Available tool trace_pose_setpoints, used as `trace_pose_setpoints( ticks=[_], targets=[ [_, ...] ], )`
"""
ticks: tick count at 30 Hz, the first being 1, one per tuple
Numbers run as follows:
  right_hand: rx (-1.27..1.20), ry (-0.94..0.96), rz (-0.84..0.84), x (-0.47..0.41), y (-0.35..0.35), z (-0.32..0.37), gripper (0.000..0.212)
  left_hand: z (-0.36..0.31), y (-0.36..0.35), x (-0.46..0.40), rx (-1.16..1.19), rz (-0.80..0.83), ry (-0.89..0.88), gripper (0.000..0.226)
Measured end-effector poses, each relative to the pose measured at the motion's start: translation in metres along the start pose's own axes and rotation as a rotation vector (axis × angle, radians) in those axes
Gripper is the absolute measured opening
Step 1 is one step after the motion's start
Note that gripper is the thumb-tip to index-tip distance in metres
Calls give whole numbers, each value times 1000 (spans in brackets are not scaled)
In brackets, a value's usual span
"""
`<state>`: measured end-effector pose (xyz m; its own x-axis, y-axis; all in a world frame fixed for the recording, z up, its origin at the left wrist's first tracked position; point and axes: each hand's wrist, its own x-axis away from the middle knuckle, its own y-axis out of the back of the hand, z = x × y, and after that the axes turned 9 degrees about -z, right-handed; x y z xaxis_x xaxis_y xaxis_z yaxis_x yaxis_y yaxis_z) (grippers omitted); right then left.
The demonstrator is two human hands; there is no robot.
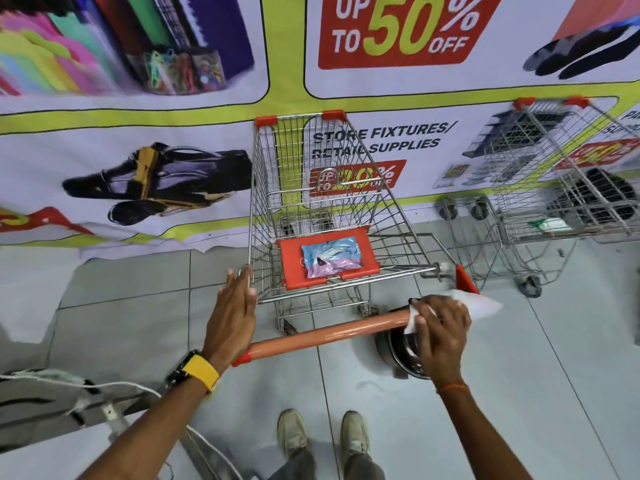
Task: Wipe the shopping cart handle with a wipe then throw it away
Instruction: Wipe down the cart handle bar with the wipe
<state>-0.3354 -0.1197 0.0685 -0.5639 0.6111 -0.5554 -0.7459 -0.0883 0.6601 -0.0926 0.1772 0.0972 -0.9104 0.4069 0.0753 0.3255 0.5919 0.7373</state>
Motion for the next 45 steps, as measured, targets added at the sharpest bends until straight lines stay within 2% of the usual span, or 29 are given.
trace_pose_setpoints(
  ticks=[3, 10, 13, 17, 20, 25, 29, 30, 32, 34, 36, 37, 38, 40, 42, 45],
  targets=[
    [-8, 2, -10, 18, -19, 31, 30, -2, -1, 1, -4, 1, 1, 51],
    [-108, 200, 171, 91, -85, 173, 30, -7, 4, 1, -120, 2, -43, 51],
    [-95, 257, 209, 92, -93, 193, 27, -11, 8, 2, -161, 11, -51, 50],
    [-112, 234, 155, 64, -66, 141, 17, -14, 14, 5, -227, 2, -99, 49],
    [-70, 153, 90, 33, -31, 71, 22, -16, 16, 8, -291, -13, -132, 49],
    [40, 206, 168, -15, 18, -9, 28, -32, 17, 9, -455, -67, -229, 47],
    [183, 262, 164, -51, 52, -46, 23, -57, 12, 19, -627, -73, -307, 62],
    [183, 225, 133, -58, 66, -60, 24, -70, 5, 23, -629, -76, -307, 64],
    [82, -24, 58, -69, 86, -79, 29, -90, -8, 30, -618, -81, -307, 66],
    [1, -467, 30, -76, 108, -106, 37, -122, -29, 38, -591, -86, -341, 69],
    [-118, -952, 117, -72, 126, -137, 36, -157, -51, 45, -561, -80, -375, 68],
    [-248, -1167, 204, -66, 125, -148, 31, -168, -59, 46, -544, -76, -382, 67],
    [-479, -1396, 236, -56, 129, -155, 25, -182, -68, 47, -528, -66, -391, 67],
    [-900, -1781, 193, -35, 143, -157, 14, -211, -89, 49, -493, -34, -433, 65],
    [-1021, -1879, 229, -21, 147, -156, 7, -236, -109, 50, -450, -1, -478, 62],
    [-877, -1791, 351, -23, 152, -161, 5, -269, -141, 46, -380, 58, -549, 56]
  ],
)
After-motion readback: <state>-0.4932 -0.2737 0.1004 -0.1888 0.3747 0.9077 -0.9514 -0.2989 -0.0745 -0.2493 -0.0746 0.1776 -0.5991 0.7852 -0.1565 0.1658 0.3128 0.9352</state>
